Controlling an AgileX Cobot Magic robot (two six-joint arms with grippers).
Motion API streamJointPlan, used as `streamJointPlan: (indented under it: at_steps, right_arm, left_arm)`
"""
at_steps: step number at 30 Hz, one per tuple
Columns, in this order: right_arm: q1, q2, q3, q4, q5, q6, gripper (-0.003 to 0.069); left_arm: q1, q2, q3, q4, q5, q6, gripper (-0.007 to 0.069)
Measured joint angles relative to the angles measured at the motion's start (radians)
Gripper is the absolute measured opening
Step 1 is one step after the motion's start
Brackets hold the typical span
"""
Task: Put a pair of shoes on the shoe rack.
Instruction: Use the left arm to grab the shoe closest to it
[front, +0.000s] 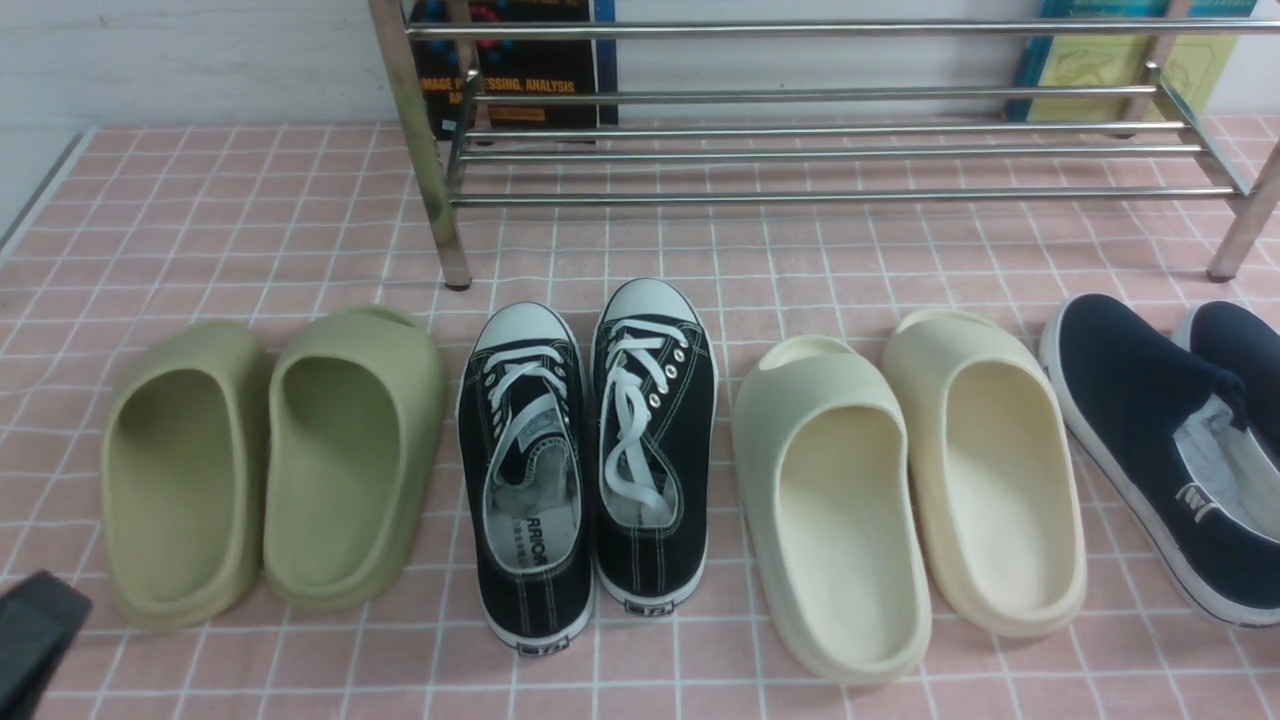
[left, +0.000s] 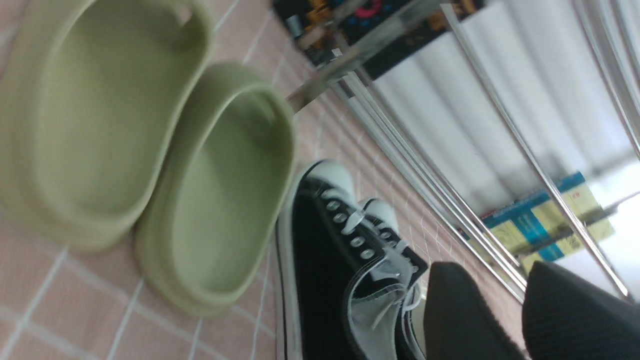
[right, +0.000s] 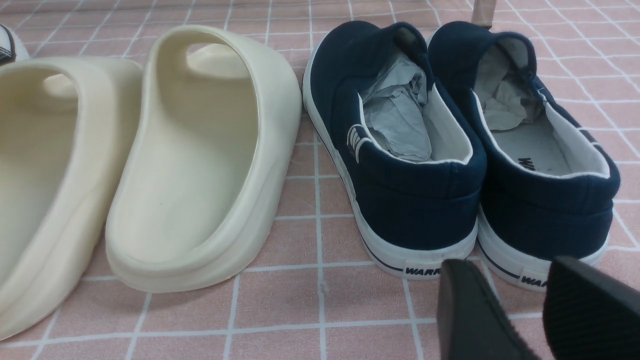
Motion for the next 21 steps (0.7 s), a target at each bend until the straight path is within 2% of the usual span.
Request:
streamJointPlan:
  at_steps: [1,4,5,6,10,14,17,19,20,21]
  right_arm:
    - [0.000,0.000,0.000,0.000,0.000,0.000,0.0240]
    - [0.000,0.000,0.000,0.000,0.000,0.000,0.0240]
    - [0.000,0.000,0.000,0.000,0.000,0.000,0.0240]
    - [0.000,0.000,0.000,0.000,0.000,0.000,0.0240]
    - [0.000,0.000,0.000,0.000,0.000,0.000,0.0240]
    - [0.000,0.000,0.000,0.000,0.000,0.000,0.0240]
    - [0.000,0.000,0.000,0.000,0.000,0.000,0.0240]
    - [0.000,0.000,0.000,0.000,0.000,0.000,0.0240]
    - [0.000,0.000,0.000,0.000,0.000,0.000,0.0240]
    - [0.000,0.000,0.000,0.000,0.000,0.000,0.0240]
  left_arm:
    - [0.000,0.067,-0.138,0.107,0.132,0.033,0.0177]
    - [0.000,0.224,-0.333,0.310,0.367,0.025,0.0083]
    - [0.000,0.236,-0.345,0.338,0.401,0.025,0.0076]
    - [0.000,0.320,-0.426,0.428,0.518,0.025,0.0031]
    - [-0.004,0.525,-0.588,0.600,0.742,0.054,0.0002]
    - [-0.062,0.633,-0.637,0.680,0.768,0.063,0.0011]
    - [-0.208,0.755,-0.661,0.695,0.768,0.064,0.0091]
    - [-0.256,0.802,-0.667,0.691,0.768,0.064,0.0128]
    - [-0.311,0.860,-0.675,0.681,0.768,0.064,0.0190]
    - [-0.319,0.878,-0.677,0.679,0.768,0.064,0.0211]
